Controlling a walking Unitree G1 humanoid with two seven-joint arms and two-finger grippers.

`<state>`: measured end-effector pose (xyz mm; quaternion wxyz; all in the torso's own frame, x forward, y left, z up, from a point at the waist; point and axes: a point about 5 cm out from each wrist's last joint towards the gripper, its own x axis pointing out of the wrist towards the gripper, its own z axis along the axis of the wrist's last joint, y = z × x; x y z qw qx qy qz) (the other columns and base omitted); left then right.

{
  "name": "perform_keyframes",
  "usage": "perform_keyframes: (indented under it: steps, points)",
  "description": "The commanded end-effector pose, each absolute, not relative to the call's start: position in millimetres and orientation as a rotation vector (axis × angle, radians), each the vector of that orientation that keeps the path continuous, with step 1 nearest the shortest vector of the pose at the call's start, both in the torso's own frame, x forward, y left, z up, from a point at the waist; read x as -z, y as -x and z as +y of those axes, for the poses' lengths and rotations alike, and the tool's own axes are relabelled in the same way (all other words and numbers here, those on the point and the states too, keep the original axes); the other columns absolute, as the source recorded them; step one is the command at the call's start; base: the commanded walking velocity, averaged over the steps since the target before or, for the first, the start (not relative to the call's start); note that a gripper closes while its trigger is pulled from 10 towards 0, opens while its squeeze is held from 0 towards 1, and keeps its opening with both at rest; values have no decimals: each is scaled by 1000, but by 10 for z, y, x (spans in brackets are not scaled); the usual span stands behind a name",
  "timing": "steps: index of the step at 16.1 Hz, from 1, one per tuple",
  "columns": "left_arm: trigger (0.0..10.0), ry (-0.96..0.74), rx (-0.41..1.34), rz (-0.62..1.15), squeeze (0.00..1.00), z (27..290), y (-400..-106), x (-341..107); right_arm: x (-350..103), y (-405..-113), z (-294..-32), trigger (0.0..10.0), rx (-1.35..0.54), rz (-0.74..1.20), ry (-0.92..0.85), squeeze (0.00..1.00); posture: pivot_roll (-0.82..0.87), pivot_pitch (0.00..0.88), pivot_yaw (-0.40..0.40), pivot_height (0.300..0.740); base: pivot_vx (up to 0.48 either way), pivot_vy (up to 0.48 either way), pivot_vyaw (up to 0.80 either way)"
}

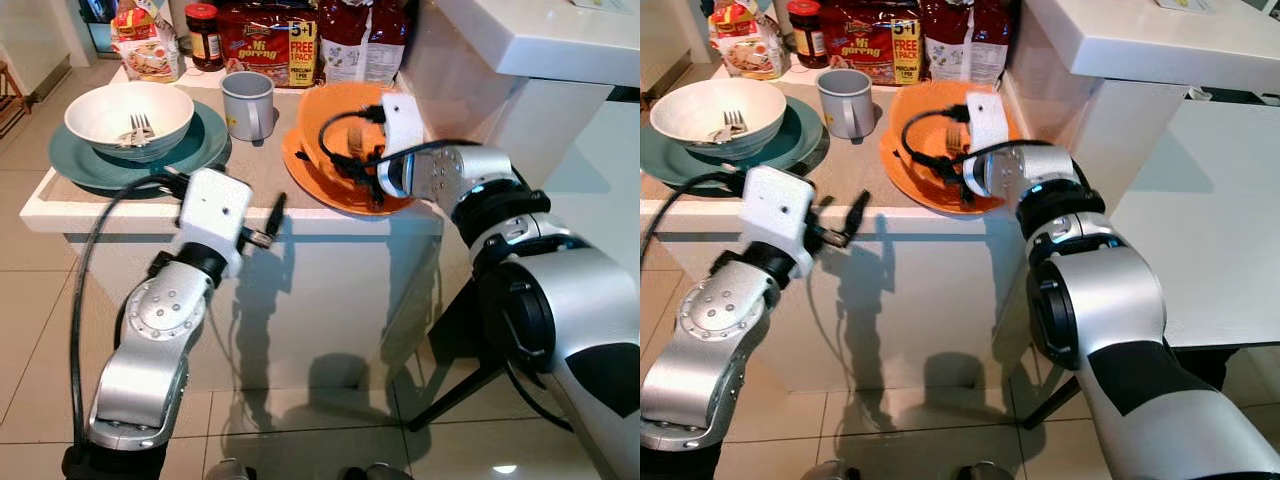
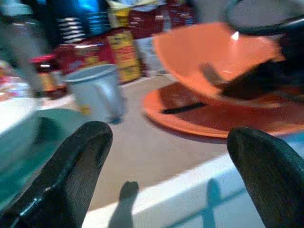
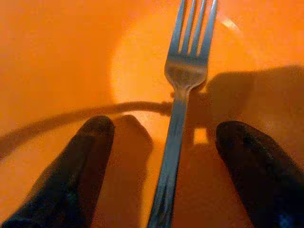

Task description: Setting the table

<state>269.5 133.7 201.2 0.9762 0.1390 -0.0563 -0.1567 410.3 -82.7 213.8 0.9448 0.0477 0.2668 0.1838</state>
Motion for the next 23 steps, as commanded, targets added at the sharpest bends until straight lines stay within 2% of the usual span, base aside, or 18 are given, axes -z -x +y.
perform_keyframes:
  steps: [1, 23]
  points:
    - [10000, -264, 400, -109, 0, 1235, -2634, -2017, -2065, -4092, -889, 0, -360, 571, -108, 0, 45, 60, -80, 740, 0, 0, 0]
    - [10000, -275, 408, -104, 0, 1236, -2646, -2021, -2112, -4120, -944, 0, -332, 536, -129, 0, 46, 56, -77, 740, 0, 0, 0]
